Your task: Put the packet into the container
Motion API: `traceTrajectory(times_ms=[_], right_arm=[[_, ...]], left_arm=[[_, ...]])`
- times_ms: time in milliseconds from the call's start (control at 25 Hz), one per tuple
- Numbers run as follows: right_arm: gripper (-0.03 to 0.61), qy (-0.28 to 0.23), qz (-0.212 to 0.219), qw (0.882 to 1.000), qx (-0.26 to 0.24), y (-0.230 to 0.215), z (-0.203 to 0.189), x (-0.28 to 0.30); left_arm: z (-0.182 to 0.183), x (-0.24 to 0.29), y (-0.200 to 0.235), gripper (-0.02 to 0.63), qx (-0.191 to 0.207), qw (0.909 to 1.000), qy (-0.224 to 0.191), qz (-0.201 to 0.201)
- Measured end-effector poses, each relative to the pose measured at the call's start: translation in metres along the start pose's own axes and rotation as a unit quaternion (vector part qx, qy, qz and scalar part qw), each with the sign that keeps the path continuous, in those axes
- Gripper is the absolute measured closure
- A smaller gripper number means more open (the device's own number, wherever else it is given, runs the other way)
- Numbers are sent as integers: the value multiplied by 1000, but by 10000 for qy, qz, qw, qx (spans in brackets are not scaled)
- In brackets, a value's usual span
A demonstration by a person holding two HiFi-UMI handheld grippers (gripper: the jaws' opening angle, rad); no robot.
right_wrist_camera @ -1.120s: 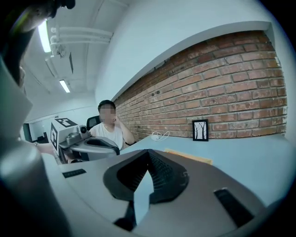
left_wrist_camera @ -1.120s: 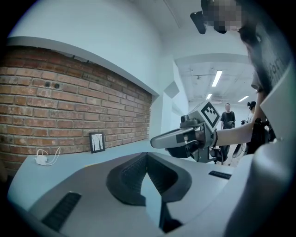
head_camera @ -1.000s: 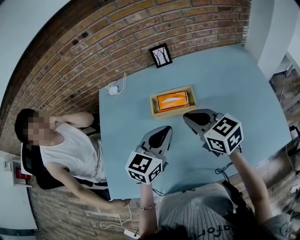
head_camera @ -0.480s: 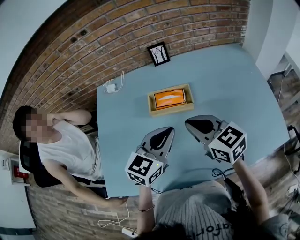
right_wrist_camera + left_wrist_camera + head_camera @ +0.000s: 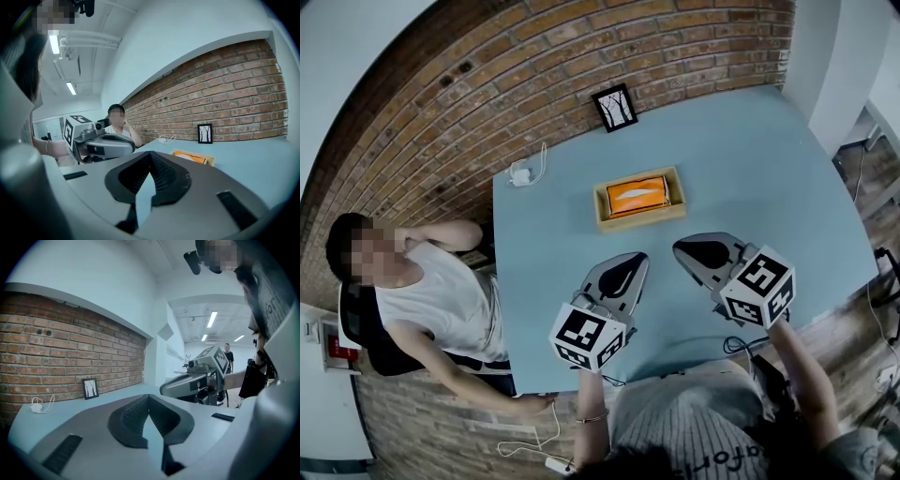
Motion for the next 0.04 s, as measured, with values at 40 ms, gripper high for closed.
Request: traceTrajectory(times_ms=[40], right_arm=[[568,-6,10,10000,12,1,0,-1]], left_arm=[[0,0,-1,606,2,10000,8,-2]])
Point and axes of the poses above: the fingertips, and each gripper's own axes: x forward along the fingers, y to its left, z out of its top, the point moved 5 cm from there along -x, backward along the fingers, and after that the axes turned 3 degrees about -y, right-handed, at the moved point
